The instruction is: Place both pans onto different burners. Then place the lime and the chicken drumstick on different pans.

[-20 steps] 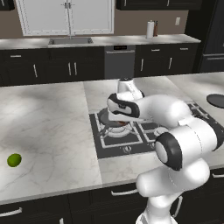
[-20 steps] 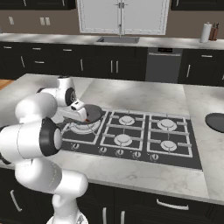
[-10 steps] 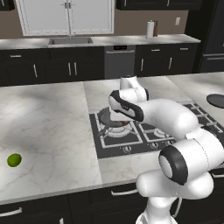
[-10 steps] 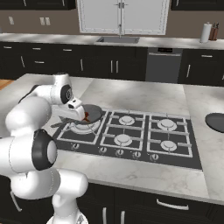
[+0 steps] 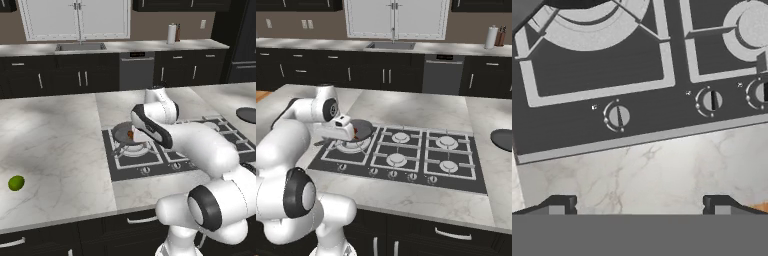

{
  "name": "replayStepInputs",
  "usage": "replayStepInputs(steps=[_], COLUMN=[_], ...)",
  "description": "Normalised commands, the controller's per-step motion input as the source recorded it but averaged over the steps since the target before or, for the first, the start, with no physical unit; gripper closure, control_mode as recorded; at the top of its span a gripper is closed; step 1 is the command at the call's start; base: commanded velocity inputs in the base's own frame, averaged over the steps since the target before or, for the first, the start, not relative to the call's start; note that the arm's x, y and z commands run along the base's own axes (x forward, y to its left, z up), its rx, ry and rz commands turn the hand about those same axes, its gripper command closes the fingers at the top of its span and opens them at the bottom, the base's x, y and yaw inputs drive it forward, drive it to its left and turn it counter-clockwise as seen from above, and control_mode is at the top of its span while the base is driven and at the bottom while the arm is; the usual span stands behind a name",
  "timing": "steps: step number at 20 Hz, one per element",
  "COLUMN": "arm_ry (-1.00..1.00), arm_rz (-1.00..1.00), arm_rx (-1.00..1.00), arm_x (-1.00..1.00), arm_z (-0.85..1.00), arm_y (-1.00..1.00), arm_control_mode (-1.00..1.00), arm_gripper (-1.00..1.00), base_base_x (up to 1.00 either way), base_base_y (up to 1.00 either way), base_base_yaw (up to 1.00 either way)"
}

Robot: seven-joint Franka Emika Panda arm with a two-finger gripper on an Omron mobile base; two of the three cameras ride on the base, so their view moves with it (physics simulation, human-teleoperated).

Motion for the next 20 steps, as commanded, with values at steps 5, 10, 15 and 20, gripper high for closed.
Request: replayStepInputs(steps=[5, 10, 15, 20], arm_ry=[0.0, 0.0, 0.0, 0.0], arm_rz=[0.04, 0.03, 0.01, 0.0], arm_rx=[0.0, 0.0, 0.0, 0.0], arm_x=[-0.37, -0.28, -0.13, -0.17], arm_z=[0.0, 0.03, 0.05, 0.0], arm_y=[-0.11, -0.16, -0.04, -0.03], arm_control_mode=[-1.0, -1.0, -1.0, -1.0], arm_gripper=[-1.0, -1.0, -1.0, -1.0], base_base_x=[0.0, 0.0, 0.0, 0.0], base_base_y=[0.0, 0.0, 0.0, 0.0], base_base_yaw=[0.0, 0.0, 0.0, 0.0])
